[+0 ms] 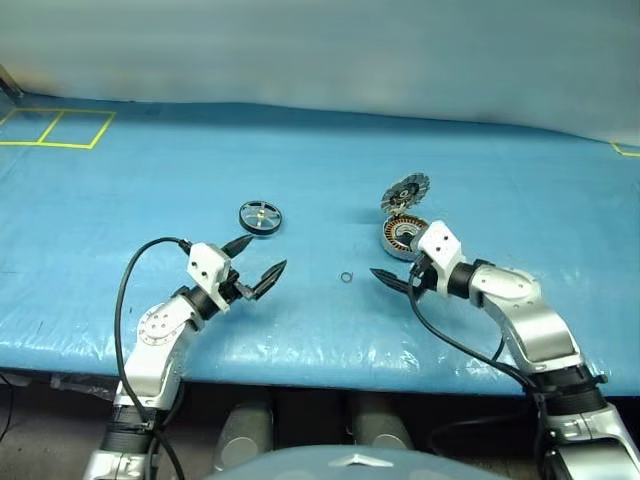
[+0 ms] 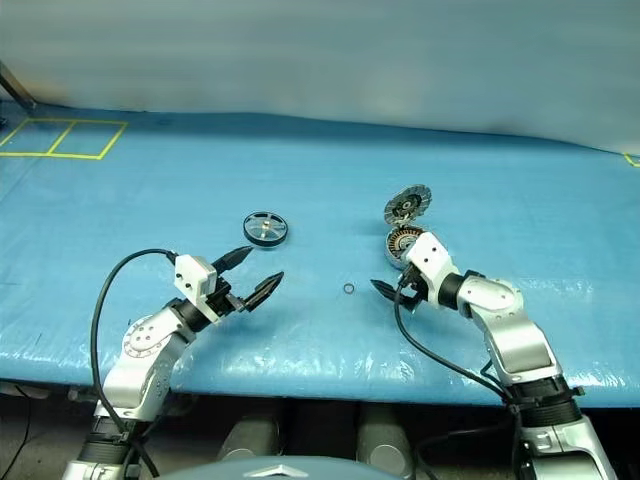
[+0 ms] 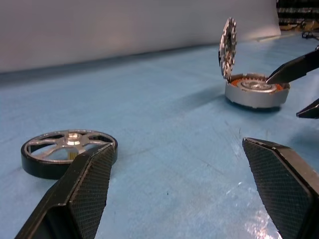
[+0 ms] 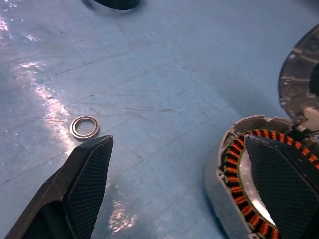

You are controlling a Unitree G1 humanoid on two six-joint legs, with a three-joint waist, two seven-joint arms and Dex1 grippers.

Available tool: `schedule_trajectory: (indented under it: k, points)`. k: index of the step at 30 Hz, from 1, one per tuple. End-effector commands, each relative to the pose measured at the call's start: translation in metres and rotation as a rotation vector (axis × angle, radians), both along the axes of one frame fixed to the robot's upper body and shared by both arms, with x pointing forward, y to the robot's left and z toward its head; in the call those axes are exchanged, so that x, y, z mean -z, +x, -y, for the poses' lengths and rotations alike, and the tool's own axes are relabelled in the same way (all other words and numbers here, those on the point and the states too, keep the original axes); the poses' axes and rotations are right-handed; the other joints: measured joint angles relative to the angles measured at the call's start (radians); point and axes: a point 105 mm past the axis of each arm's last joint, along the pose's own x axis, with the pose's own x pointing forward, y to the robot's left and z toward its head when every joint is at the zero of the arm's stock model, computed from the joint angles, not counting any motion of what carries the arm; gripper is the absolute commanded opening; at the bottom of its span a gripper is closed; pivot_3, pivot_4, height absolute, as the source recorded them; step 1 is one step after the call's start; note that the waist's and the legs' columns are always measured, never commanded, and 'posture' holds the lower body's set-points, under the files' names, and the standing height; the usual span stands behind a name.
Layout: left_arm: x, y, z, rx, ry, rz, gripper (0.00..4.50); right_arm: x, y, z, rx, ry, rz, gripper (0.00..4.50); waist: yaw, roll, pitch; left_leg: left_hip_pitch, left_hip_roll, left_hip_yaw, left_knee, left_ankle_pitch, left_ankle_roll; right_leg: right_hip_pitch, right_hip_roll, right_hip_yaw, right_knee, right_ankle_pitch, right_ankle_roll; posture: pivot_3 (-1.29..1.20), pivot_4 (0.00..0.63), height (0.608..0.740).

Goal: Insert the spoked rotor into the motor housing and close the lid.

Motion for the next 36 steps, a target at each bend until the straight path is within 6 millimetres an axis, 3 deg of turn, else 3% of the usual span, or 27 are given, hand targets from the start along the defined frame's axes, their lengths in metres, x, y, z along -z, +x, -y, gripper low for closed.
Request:
schedule_trajectory:
  k: [1,14,30,34,36]
  points:
    - [-0.019,-0.002,0.005,0.027,-0.026,0.085,4.5,-0.01,0.01,0.002,-0.04,-0.078,0.021,4.46,-0.002,0.0,0.0,0.0,0.0,0.0,0.0,0.0,0.0,0.0,0.0,0.0,0.0,0.0,0.0,0.0,0.15,0.74]
    - [-0.007,-0.01,0.004,-0.008,-0.004,0.061,4.5,0.002,0.035,0.027,-0.042,-0.325,-0.07,4.46,-0.002,0.0,0.0,0.0,0.0,0.0,-0.001,0.0,0.0,0.0,0.0,0.0,-0.001,0.0,0.0,0.0,0.15,0.74]
    - [-0.003,-0.009,0.005,-0.005,0.007,0.05,4.5,0.017,0.016,0.025,-0.211,-0.537,-0.173,4.46,0.0,0.0,0.0,0.0,0.0,0.0,0.0,0.0,0.0,0.0,0.0,0.0,0.0,0.0,0.0,0.0,0.15,0.74]
    - [-0.002,-0.009,0.008,-0.003,0.006,0.047,4.5,0.019,0.022,0.026,-0.221,-0.585,-0.208,4.46,0.0,0.0,0.0,0.0,0.0,0.0,0.0,0.0,0.0,0.0,0.0,0.0,0.0,0.0,0.0,0.0,0.15,0.74]
    - [-0.002,-0.009,0.008,-0.006,0.01,0.048,4.5,0.02,0.026,0.03,-0.221,-0.605,-0.227,4.08,0.0,0.0,0.0,0.0,0.0,0.0,0.0,0.0,0.0,0.0,0.0,0.0,0.0,0.0,0.0,0.0,0.15,0.74]
